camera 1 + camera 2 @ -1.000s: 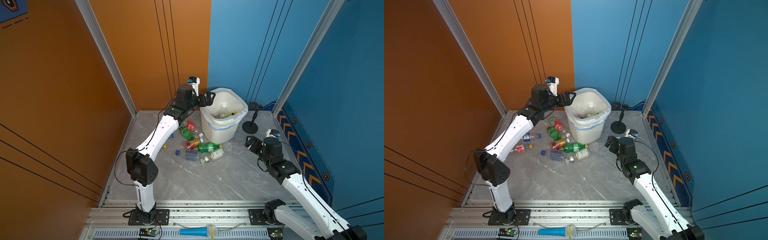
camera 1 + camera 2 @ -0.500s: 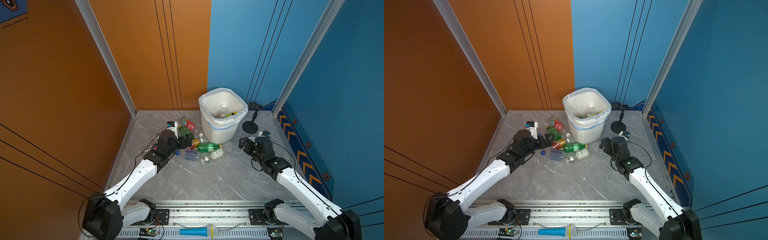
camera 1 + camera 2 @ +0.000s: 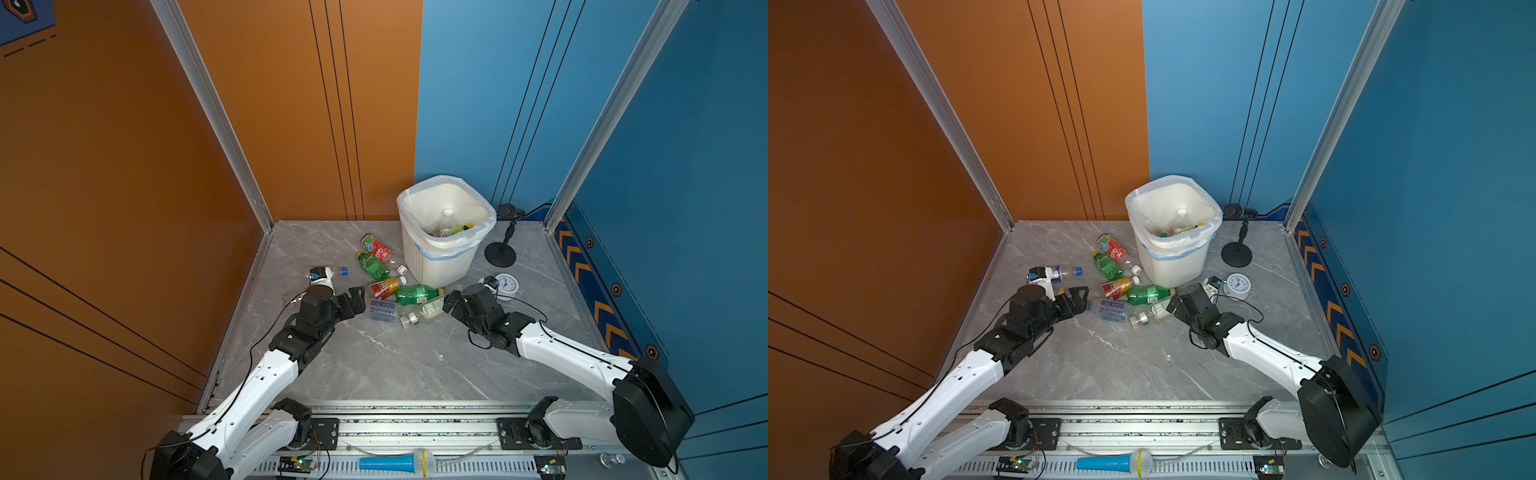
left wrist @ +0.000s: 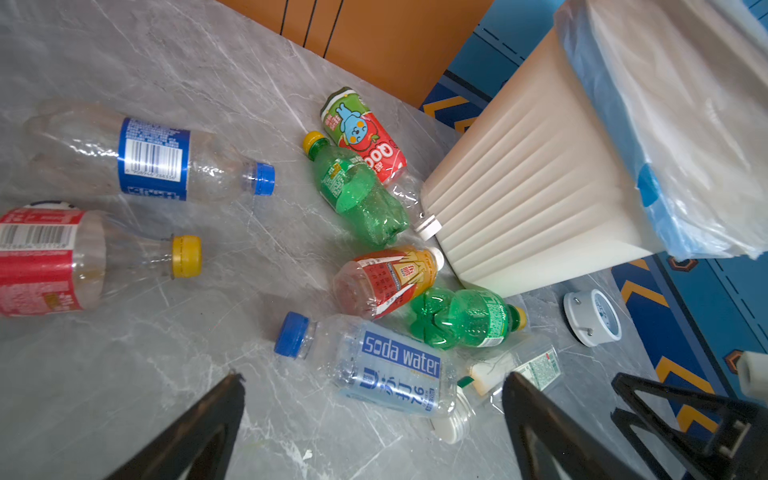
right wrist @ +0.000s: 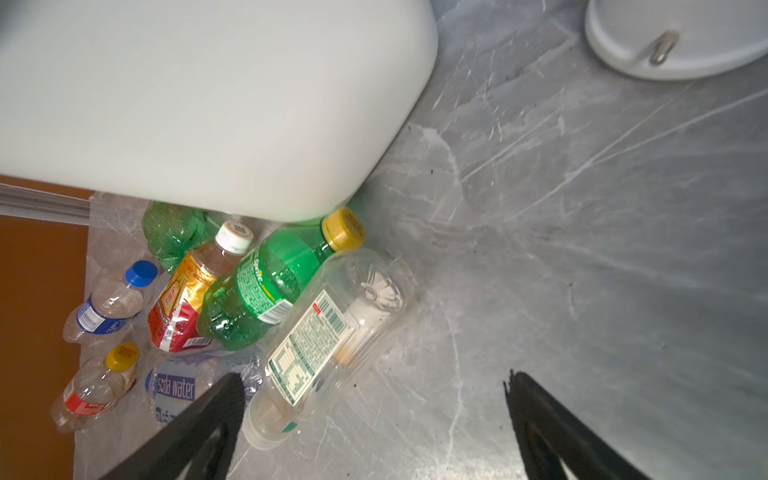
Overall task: Put the plastic bottles in the bin
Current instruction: 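Release the bottle into the bin with the left gripper while the right gripper reaches out, then grasp the clear square-shouldered labelled bottle beside the green bottle with the right gripper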
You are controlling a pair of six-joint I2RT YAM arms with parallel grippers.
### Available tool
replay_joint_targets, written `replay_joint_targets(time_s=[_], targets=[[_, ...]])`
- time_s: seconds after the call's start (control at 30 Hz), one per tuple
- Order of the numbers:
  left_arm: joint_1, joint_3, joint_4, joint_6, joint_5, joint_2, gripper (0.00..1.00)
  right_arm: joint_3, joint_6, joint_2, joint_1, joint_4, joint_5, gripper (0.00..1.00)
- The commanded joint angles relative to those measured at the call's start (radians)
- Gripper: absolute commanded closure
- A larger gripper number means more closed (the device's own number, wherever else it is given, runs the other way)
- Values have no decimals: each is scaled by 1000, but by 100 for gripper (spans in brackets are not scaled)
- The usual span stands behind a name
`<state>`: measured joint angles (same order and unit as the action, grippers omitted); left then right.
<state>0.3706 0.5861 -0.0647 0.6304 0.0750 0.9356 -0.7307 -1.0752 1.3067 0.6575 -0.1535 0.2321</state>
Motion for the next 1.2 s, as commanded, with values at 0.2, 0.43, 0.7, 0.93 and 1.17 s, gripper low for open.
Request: replay_joint_targets(time_s=[0.2,0.43,0.7,0.93,1.17], targets=[[-75,-58,-7,32,-27,-44,2,-87,-127,129,89,10,108,0],[-111,-80,-4,47,-56,-49,2,-152,-154,245,114,27,78,0],[-144,-89,-12,53,-77,-55,3,-168,-203,317,123,47,83,3],[-161,-102,-11,63,-90,-69,2,-164,-217,360,117,69,75,7],[-178,-108,-26,67,-98,-88,2,-169,-237,399,107,84,72,13]])
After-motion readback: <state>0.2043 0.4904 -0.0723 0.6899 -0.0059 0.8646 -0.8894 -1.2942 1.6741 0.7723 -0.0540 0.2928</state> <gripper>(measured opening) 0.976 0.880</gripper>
